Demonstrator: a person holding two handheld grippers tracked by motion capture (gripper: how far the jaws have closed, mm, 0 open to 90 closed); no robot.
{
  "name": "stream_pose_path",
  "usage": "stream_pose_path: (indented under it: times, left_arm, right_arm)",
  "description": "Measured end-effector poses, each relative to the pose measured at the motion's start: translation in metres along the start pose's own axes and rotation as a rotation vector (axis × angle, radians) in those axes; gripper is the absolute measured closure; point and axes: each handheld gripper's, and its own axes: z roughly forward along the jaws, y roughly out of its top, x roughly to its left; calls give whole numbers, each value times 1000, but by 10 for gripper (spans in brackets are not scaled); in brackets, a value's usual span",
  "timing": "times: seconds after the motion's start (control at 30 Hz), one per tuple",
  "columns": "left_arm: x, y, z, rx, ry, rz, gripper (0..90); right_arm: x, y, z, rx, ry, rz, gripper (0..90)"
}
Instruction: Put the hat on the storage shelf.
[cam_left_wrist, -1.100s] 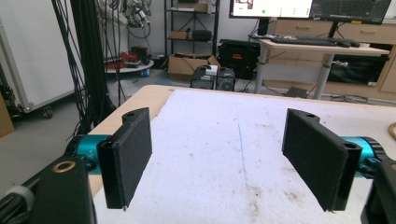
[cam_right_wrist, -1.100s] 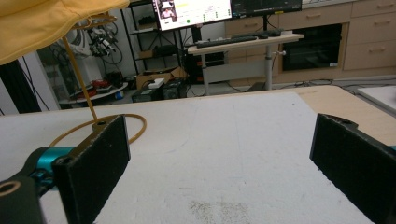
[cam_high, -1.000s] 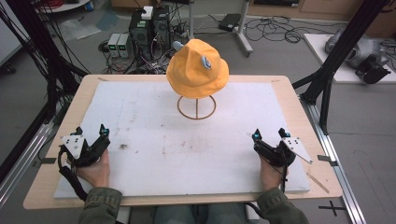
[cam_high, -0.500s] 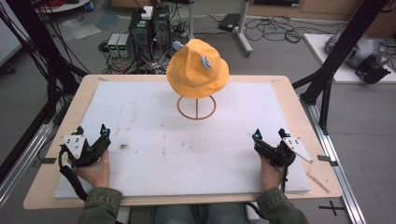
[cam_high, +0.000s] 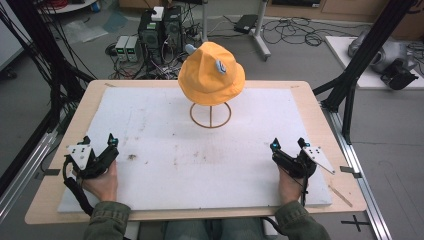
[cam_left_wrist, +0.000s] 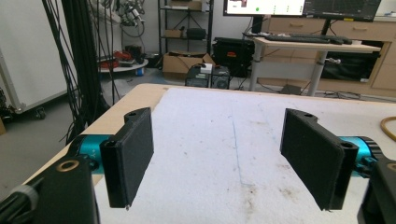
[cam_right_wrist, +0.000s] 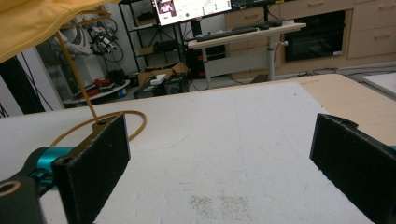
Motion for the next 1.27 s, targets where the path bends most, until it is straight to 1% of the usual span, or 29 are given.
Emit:
stream_pose_path:
  times: [0.17,0.2,0.33,0.37,0.5,0.63,0.77,1.07,1.27]
  left_arm:
    - [1,0,0,0,2,-1,260]
    - [1,0,0,-1,1,0,261]
    - [1,0,0,0,-2,-4,265]
    - [1,0,0,0,-2,-4,265]
    - [1,-1,0,5,-6,-4,266]
    - [2,-1,0,0,1,-5,266]
    - [2,-1,-1,5,-1,-5,266]
    - [2,-2,-1,7,-6,-6,266]
    - [3,-1,-1,3,-1,-6,266]
  right_arm:
    - [0,0,0,5,-2,4,45]
    - [0,0,1,2,-3,-4,45]
    - [0,-1,1,6,-2,-4,45]
    - [0,-1,0,11,0,2,45]
    - [0,-1,1,11,-3,0,45]
    - [-1,-1,1,14,-5,1,45]
    - [0,-1,1,20,-5,12,45]
    - [0,-1,1,18,-6,4,46]
    - [0,-1,2,20,-7,4,45]
